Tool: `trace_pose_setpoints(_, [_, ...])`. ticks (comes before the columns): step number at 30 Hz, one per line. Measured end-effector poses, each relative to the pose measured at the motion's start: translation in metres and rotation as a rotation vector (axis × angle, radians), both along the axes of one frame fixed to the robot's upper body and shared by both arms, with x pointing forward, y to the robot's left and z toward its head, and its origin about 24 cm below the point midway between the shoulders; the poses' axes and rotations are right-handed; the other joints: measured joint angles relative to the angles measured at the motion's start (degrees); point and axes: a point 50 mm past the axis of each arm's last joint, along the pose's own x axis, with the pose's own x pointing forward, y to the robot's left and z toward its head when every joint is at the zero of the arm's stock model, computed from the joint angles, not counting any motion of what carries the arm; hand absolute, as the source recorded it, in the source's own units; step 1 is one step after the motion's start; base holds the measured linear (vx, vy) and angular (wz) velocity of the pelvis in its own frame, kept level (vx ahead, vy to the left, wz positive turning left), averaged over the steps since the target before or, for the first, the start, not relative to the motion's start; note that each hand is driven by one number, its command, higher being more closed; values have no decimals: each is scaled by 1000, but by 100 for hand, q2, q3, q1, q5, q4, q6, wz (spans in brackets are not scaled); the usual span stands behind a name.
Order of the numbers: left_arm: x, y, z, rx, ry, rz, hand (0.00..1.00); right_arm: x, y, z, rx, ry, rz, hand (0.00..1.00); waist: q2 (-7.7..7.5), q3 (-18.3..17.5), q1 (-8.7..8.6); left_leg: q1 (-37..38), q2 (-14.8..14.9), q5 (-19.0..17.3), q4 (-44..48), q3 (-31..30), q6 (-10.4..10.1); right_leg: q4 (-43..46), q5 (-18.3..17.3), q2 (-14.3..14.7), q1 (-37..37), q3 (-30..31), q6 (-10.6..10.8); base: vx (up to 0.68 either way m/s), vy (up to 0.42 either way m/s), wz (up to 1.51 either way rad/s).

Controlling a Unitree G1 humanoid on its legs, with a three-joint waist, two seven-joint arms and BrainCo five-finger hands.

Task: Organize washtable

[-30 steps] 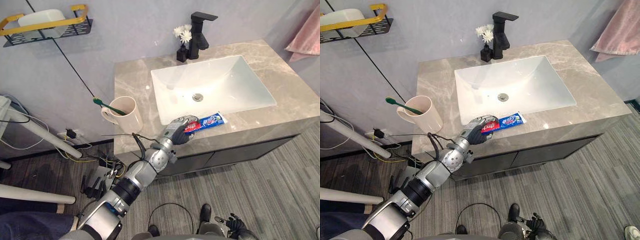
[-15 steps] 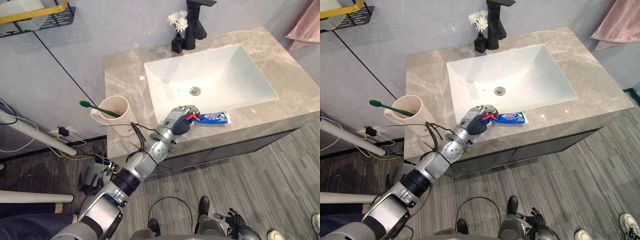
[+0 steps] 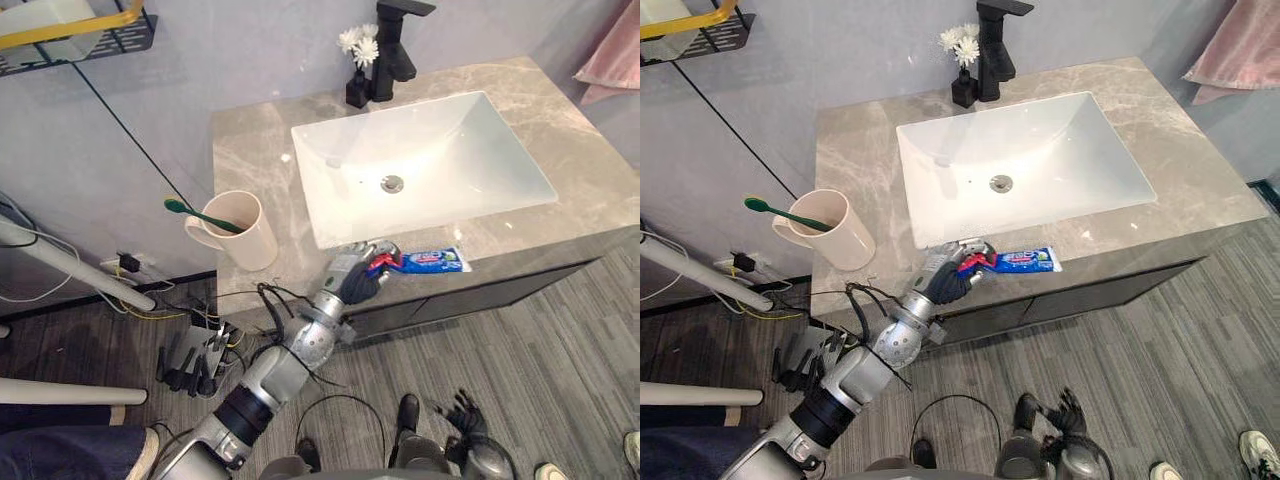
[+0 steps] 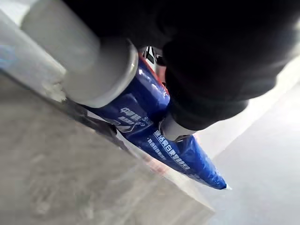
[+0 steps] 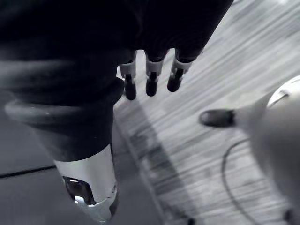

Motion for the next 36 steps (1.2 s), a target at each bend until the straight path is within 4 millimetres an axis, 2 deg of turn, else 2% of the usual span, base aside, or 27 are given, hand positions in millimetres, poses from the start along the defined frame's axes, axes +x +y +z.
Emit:
trace_pose_setpoints(2, [6, -6, 19, -20, -48, -20, 100, 15, -1, 43, -3, -215, -10, 0, -30, -15, 36, 5, -22, -3, 24, 160, 4, 18, 55, 7, -88, 177, -17, -39, 5, -34])
trace_pose_setpoints(3, [10, -5, 27, -37, -69, -10, 100, 18, -2, 57, -10, -283, -11, 0, -32, -15, 25, 19, -20, -2, 29, 180, 5, 18, 67, 14, -91, 203, -23, -41, -7, -28])
trace_pose_setpoints(6, [15, 21, 77, -235, -194, 72, 100, 27, -3, 136, 30, -689, -26, 0, -53, -25, 42, 198, 9, -2, 31, 220, 6, 20, 92, 76, -18, 349, -53, -45, -36, -29])
trace_pose_setpoints(7, [14, 24, 84, -261, -220, 78, 100, 27, -3, 147, 44, -749, -31, 0, -61, -28, 78, 217, 13, -2, 31, 218, 6, 20, 93, 84, -4, 364, -55, -60, -32, -9])
trace_pose_setpoints(8, [11, 27, 95, -310, -259, 73, 100, 28, 0, 167, 80, -866, -32, 0, -102, -53, 127, 217, 20, -3, 31, 204, 6, 19, 105, 92, -2, 381, -71, -73, -29, 1])
trace_pose_setpoints(10, [6, 27, 99, -333, -285, 60, 100, 33, 14, 189, 174, -1002, 10, 0, -222, -120, 163, 202, 23, -3, 31, 158, 7, 18, 123, 97, -3, 359, -88, -84, -28, 5])
trace_pose_setpoints(13, [-2, 13, 93, -311, -264, -5, 100, 41, 32, 197, 341, -1062, 41, 0, -346, -196, 304, 162, 8, -1, 97, 68, 10, 17, 140, 70, 33, 258, -89, -94, -22, 11])
trace_pose_setpoints(19, [-4, 14, 83, -307, -223, 5, 100, 46, 37, 200, 426, -1070, 24, 0, -348, -198, 307, 99, -5, 2, 170, -14, 14, 18, 145, 41, 49, 187, -82, -40, -4, 7])
trace_pose_setpoints(23, [-4, 13, 83, -314, -223, 4, 100, 51, 45, 205, 537, -1087, 55, 0, -353, -201, 301, 41, 3, 2, 203, -91, 14, 18, 145, 40, 51, 113, -82, -14, -11, 9])
trace_pose_setpoints(25, [-4, 13, 83, -318, -222, 5, 100, 57, 59, 210, 708, -1109, 108, 0, -373, -214, 334, 6, 5, 2, 221, -127, 14, 18, 145, 37, 51, 84, -83, -21, -5, 9])
trace_pose_setpoints(29, [-6, 10, 82, -325, -221, 1, 100, 62, 70, 219, 866, -1132, 133, 0, -423, -246, 441, -7, -1, 3, 223, -148, 16, 18, 145, 27, 52, 61, -83, -11, 0, 2])
trace_pose_setpoints(36, [-1, 6, 68, -288, -171, 15, 100, 65, 92, 225, 950, -1106, 209, 0, -590, -357, 451, -52, -8, 12, 235, -222, 26, 18, 145, 13, 61, -30, -83, -11, -2, 5])
